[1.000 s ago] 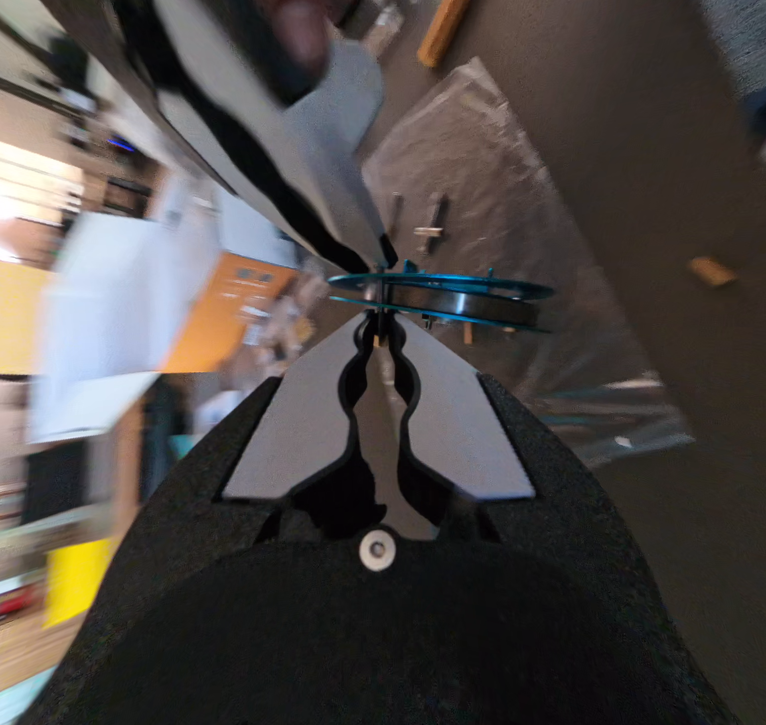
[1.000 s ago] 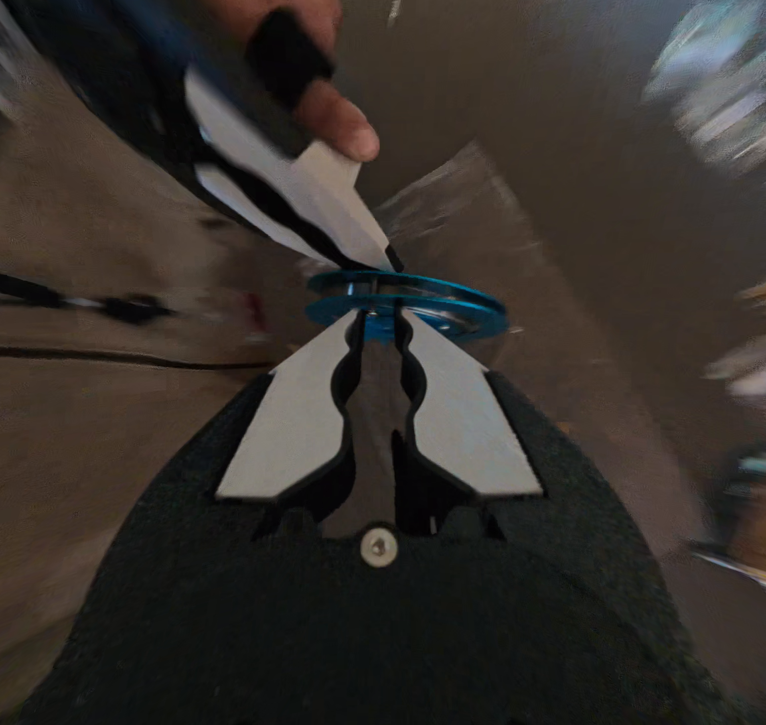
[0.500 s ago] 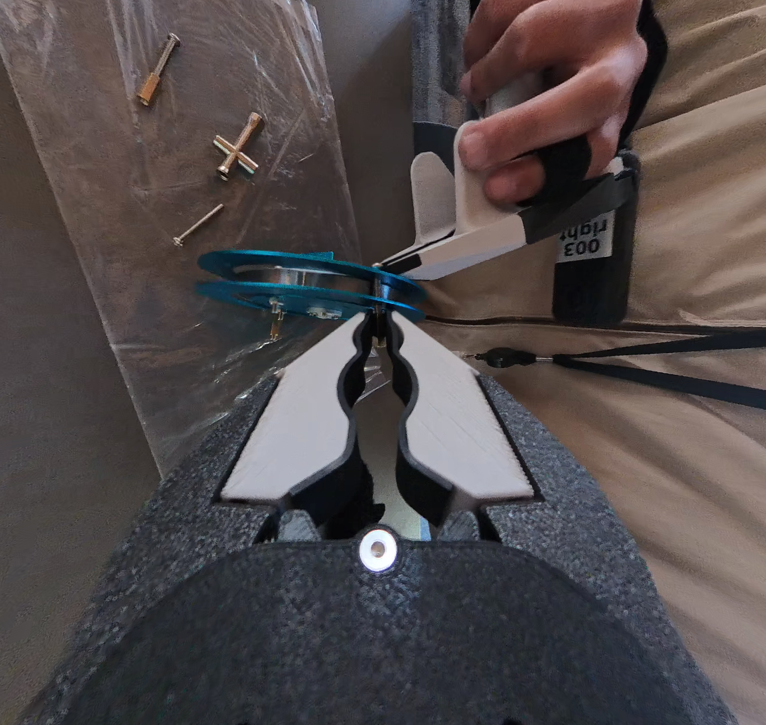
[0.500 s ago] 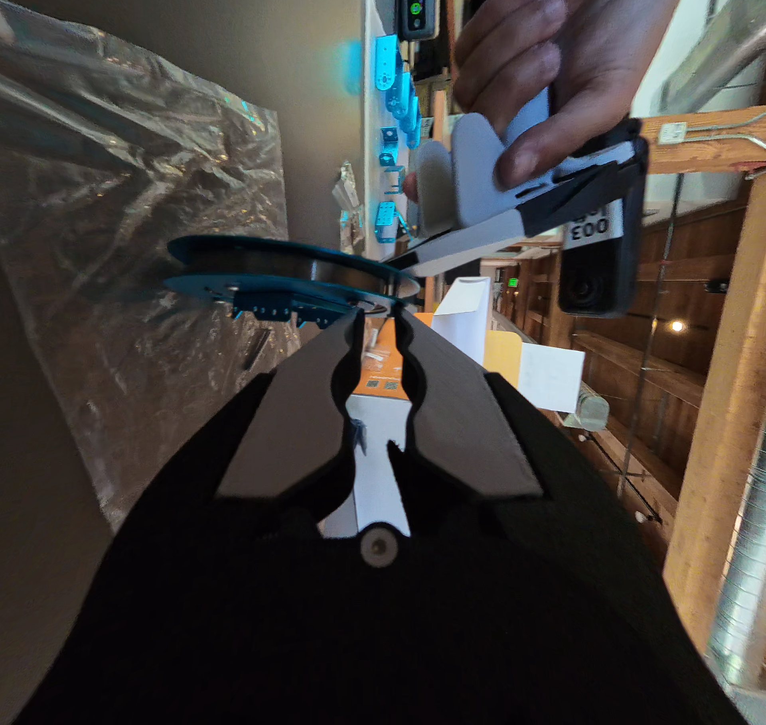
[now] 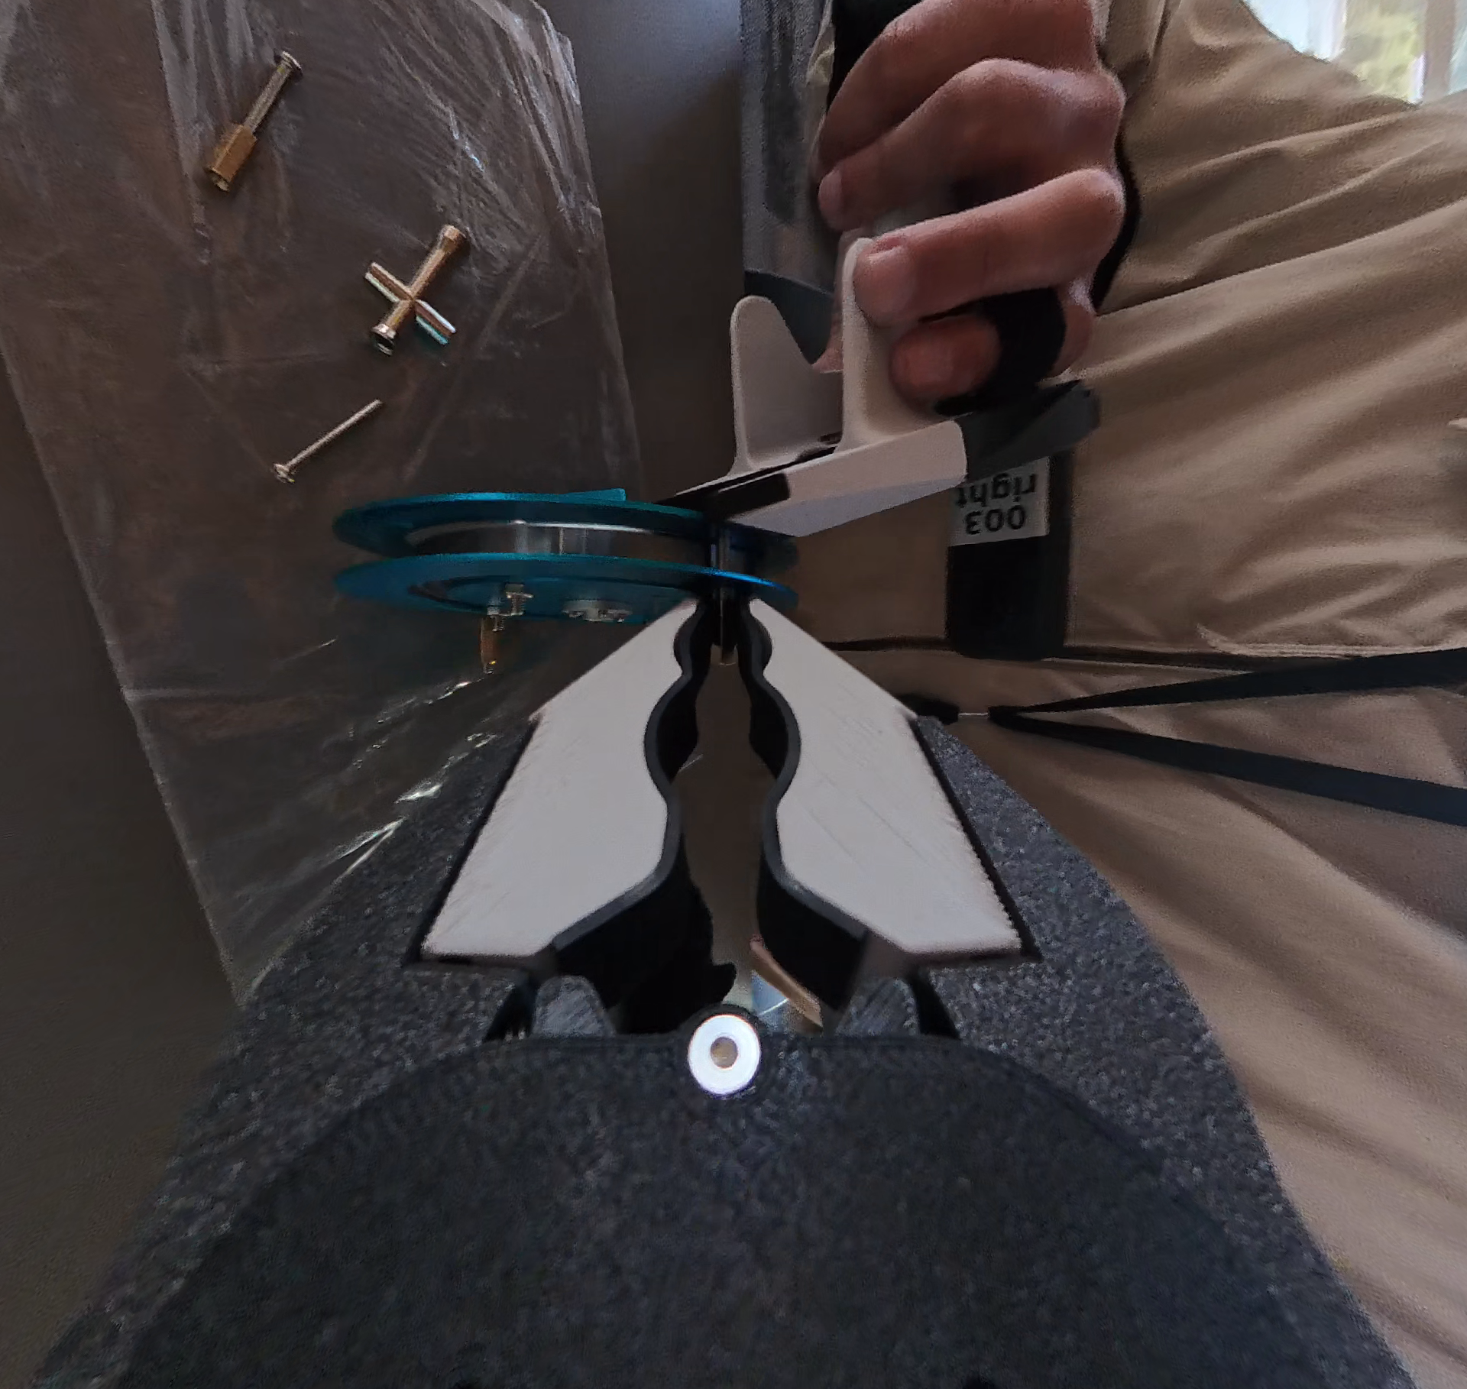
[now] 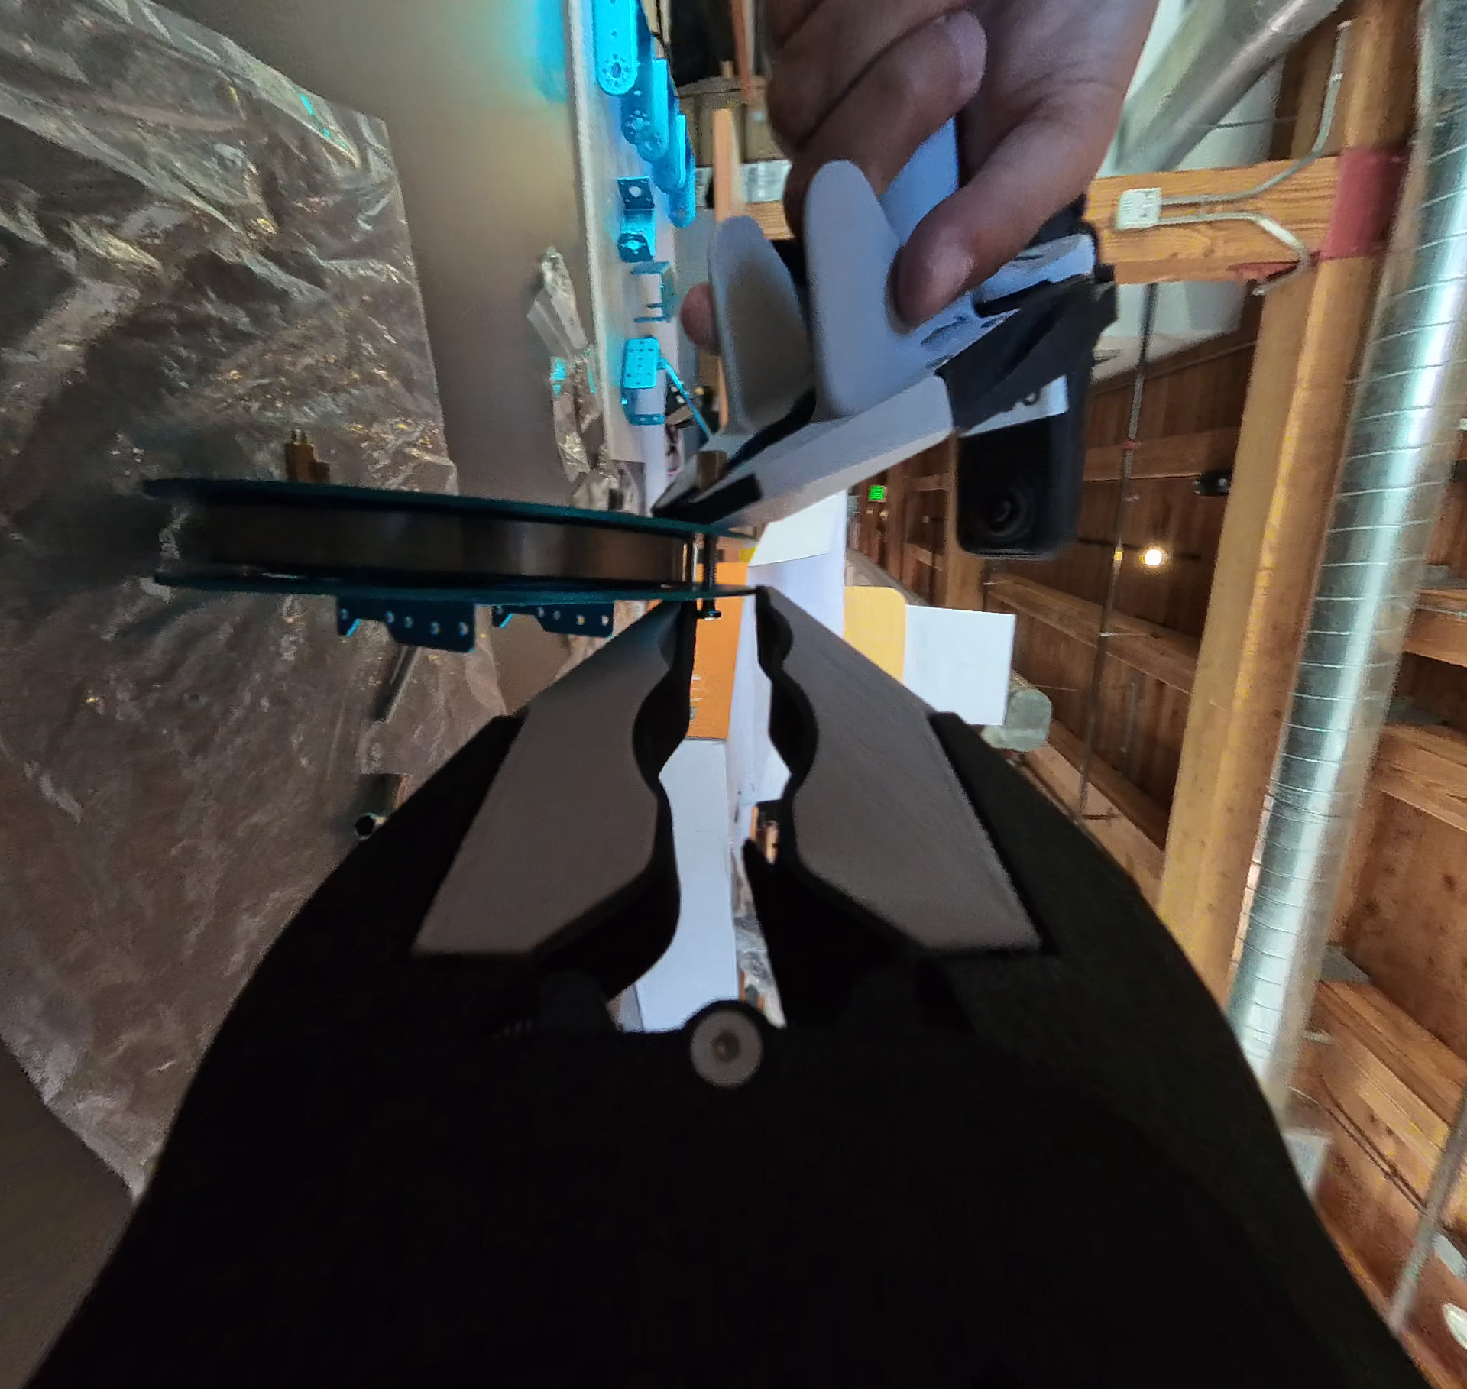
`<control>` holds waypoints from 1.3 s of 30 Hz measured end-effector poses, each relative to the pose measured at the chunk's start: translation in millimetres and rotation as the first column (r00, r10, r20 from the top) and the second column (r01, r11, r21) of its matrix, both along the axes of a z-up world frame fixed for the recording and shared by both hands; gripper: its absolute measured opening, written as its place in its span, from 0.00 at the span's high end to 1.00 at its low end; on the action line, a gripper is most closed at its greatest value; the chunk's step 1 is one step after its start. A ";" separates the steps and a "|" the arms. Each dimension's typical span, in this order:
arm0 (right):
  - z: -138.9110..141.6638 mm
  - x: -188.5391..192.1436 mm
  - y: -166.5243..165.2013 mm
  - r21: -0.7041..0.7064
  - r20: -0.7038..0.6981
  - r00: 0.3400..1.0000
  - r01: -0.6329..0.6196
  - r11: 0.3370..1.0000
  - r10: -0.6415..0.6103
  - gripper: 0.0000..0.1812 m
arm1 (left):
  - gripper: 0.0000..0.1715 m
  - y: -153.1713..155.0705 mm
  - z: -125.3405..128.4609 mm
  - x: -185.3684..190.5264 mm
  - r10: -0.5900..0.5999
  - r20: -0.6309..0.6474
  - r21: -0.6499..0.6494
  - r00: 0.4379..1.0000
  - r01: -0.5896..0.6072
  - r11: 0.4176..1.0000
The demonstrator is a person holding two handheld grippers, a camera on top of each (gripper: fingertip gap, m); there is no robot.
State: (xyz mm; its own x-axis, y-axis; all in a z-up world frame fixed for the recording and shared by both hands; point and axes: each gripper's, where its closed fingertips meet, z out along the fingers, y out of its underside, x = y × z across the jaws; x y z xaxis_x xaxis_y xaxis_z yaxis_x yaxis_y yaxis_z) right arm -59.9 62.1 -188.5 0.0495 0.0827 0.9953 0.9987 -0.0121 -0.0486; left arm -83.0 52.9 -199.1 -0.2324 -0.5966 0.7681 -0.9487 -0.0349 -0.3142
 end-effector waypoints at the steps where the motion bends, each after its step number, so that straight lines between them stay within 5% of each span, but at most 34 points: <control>1: 0.3 0.6 -0.2 0.021 0.004 1.000 0.000 1.000 0.000 0.93 | 0.98 -0.6 0.2 0.4 0.011 -0.006 -0.024 1.000 -0.011 1.000; 13: -3.9 1.2 -4.9 -0.028 -0.221 0.975 0.026 0.999 -0.031 0.98 | 0.97 -0.8 0.0 0.6 0.012 0.042 -0.077 0.999 -0.009 0.997; 18: -2.9 -1.7 -8.4 -0.020 -0.141 0.990 0.007 1.000 -0.009 0.98 | 0.95 9.6 -2.0 -4.1 -0.031 0.139 0.073 0.990 0.021 0.997; 24: -2.3 -4.0 -5.3 0.002 -0.063 0.998 -0.018 1.000 0.018 0.98 | 0.97 1.7 -0.1 -5.9 -0.070 0.168 0.101 0.983 0.053 0.993; 27: -2.6 -1.8 -5.0 -0.029 -0.053 0.998 -0.031 0.999 0.029 0.98 | 0.97 3.5 -1.4 -2.6 -0.130 0.243 0.243 0.961 0.069 0.968; 30: -5.2 -3.1 -9.4 -0.225 -0.269 0.963 -0.078 0.971 0.015 0.98 | 0.97 1.4 -4.0 -2.4 -0.305 0.349 0.491 0.886 0.104 0.865; 33: -9.6 -1.7 -13.8 -0.442 -0.469 0.879 -0.154 0.884 -0.081 0.98 | 0.98 1.2 -5.9 1.8 -0.463 0.381 0.731 0.800 0.045 0.681; 37: -14.2 -1.5 -22.6 -0.663 -0.601 0.752 -0.280 0.695 -0.271 0.98 | 0.98 -0.5 -6.7 7.2 -0.625 0.376 0.905 0.684 -0.127 0.405; 39: -16.2 -2.2 -27.2 -0.746 -0.633 0.656 -0.376 0.549 -0.411 0.98 | 0.98 0.2 -6.4 10.7 -0.712 0.331 0.942 0.619 -0.260 0.212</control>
State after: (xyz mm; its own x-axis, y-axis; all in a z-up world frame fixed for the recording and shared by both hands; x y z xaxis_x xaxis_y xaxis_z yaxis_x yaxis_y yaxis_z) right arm -62.1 34.8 -204.7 0.6529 0.7492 0.1115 0.6276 -0.4527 -0.6334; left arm -72.3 53.1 -205.5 -0.5582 -0.4750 -0.6803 -0.3458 0.8785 -0.3297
